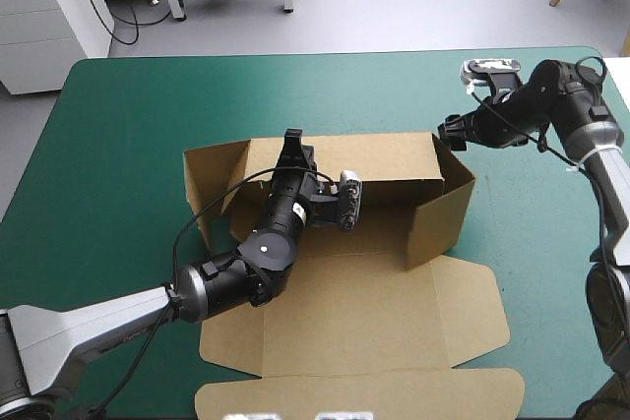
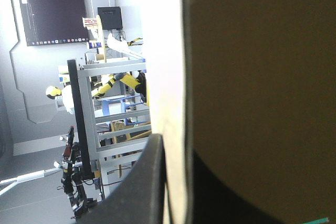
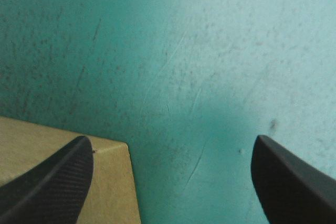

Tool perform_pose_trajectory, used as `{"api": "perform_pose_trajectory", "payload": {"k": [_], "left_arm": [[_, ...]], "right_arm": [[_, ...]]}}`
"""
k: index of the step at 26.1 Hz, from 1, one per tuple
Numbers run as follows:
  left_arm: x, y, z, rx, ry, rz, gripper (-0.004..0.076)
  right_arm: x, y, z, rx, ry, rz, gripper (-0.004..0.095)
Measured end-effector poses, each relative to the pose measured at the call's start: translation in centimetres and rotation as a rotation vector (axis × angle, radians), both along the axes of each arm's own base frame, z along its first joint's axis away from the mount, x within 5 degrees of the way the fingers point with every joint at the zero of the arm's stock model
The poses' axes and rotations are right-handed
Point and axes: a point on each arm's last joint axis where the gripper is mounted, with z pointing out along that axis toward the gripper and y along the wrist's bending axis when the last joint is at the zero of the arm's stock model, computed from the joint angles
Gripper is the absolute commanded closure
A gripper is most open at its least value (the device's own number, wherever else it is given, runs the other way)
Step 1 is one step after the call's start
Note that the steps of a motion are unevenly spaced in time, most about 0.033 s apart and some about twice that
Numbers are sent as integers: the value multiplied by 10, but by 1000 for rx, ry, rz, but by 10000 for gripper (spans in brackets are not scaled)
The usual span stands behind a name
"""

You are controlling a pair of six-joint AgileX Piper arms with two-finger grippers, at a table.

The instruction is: Fold the box

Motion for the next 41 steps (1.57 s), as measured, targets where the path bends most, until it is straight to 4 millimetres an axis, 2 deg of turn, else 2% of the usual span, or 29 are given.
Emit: {"api": "perform_pose_trajectory", "payload": {"k": [5,9,15,20,24,27,41], "left_arm": [[0,0,0,1,0,1,734],[0,0,0,-1,3,4,734],[0,0,0,0,2,5,734],[0,0,0,3,2,3,734],[0,0,0,3,2,3,734],[0,0,0,3,2,3,734],[0,0,-1,3,2,5,734]], "right_arm": [[-17,2,-19,13,24,26,211],[-38,2,-21,23,-62,33,211],[-71,1,-20,8,-158,66,211],[-93,0,-19,-13,-168,97,211],[-110,1,-6,-18,-203,122,211],[-117,5,0,11,-224,167,211],[-127,12,-7,65,-146,285,215]]}}
